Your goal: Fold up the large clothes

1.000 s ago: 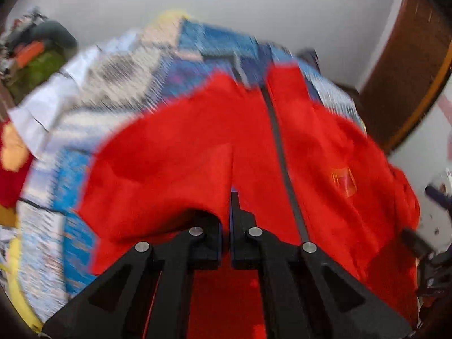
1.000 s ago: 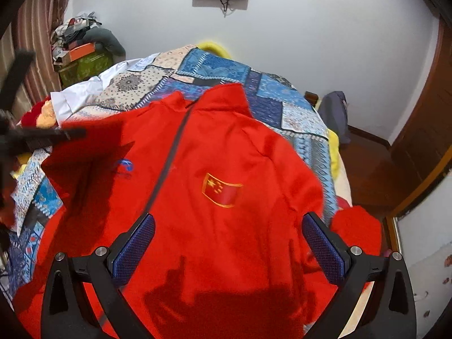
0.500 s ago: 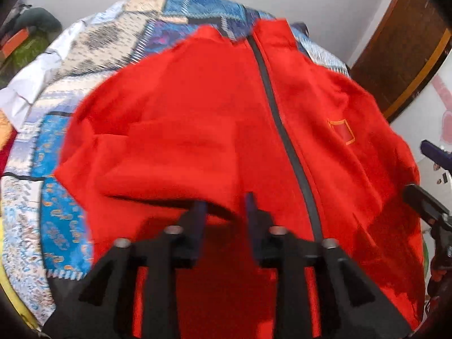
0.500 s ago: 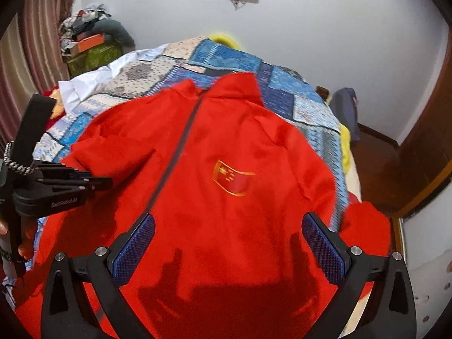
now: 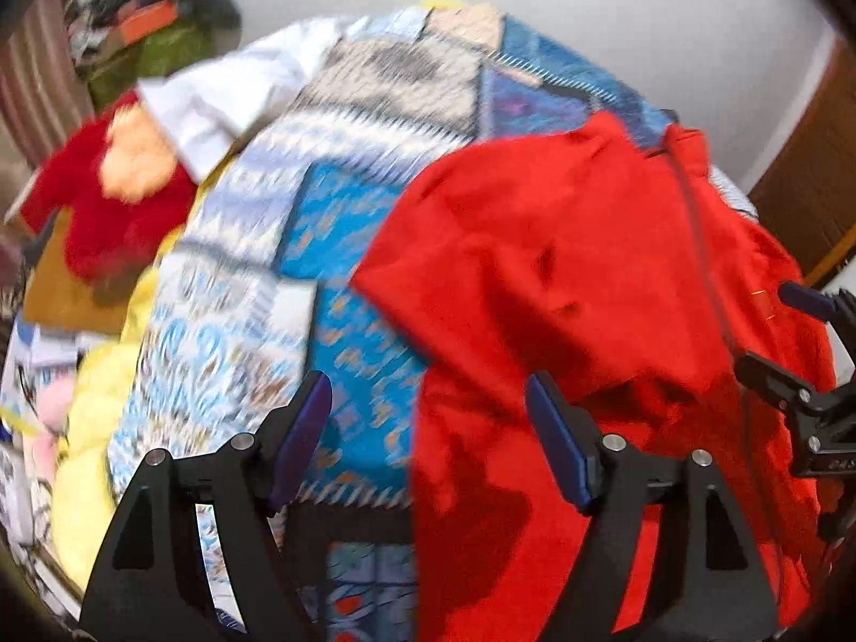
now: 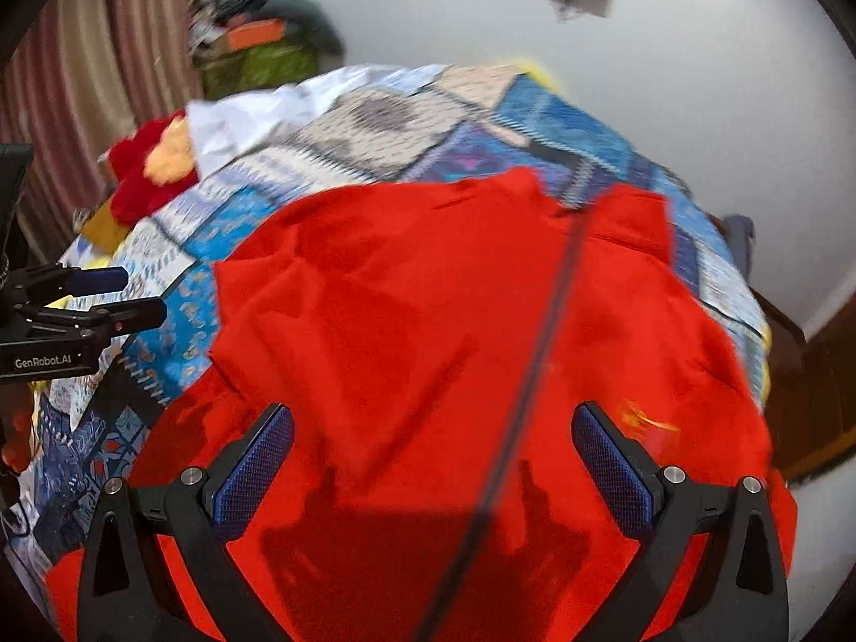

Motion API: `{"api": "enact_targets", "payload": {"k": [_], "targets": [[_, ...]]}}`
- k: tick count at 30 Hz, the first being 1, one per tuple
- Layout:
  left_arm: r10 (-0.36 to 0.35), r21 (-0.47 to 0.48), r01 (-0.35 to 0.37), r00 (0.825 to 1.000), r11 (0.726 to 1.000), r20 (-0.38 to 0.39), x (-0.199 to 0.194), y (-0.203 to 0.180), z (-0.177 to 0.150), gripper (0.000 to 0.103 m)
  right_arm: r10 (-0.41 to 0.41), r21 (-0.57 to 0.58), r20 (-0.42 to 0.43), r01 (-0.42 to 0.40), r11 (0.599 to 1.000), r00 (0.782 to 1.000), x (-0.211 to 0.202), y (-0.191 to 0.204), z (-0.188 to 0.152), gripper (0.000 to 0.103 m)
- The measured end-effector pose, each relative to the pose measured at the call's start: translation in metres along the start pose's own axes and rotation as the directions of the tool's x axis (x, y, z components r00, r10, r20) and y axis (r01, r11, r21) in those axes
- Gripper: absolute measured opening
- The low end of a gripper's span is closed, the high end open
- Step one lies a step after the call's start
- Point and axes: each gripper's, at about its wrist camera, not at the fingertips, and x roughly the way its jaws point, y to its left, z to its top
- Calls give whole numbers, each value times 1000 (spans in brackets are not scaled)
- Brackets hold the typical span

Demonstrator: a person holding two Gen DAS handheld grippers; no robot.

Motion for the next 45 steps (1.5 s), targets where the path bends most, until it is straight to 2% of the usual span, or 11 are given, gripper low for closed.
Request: {"api": "enact_targets", "payload": {"k": [7, 9, 11, 13, 16, 17, 21, 24, 30, 38, 45], "targets": [[-59, -12, 58, 992, 998, -108, 38, 18, -32, 74, 46, -99, -128, -59, 993, 991, 78, 55, 23, 103], [-69, 8, 70, 990, 998, -125, 45, 12, -39, 74, 28, -111, -158, -46, 993, 987, 97, 60, 22, 94], [-73, 37, 79, 988, 996, -137, 50, 4, -44, 74, 19, -109, -192, -40, 993, 981, 116, 60, 21, 66], [-71, 65, 81, 986, 995, -149, 56, -4, -49, 74, 32, -98, -218, -55, 994, 975, 126, 58, 18, 51], [-66, 71, 80, 983, 994, -172, 66, -7, -51, 74, 29, -94, -192, -47, 994, 981, 128, 58, 14, 20], [-65, 64, 78, 982, 995, -177, 69, -7, -52, 74, 36, -87, -185, -53, 995, 982, 126, 56, 14, 14], [-62, 46, 72, 981, 996, -181, 73, -5, -51, 74, 22, -61, -91, -28, 998, 996, 94, 41, 23, 10], [-19, 62, 30, 985, 998, -170, 75, -10, -48, 74, -5, -44, -13, 4, 999, 1000, 61, 22, 35, 10], [52, 61, -43, 987, 997, -150, 85, -16, -25, 74, -120, 45, 123, 115, 992, 985, -10, -50, 54, 9], [169, 166, -145, 975, 976, -142, 105, -46, -20, 77, -264, 193, 122, 238, 952, 957, -54, -150, 25, 8], [169, 161, -144, 974, 976, -149, 109, -47, -16, 77, -341, 264, 54, 316, 911, 938, -54, -211, -21, 8]]}}
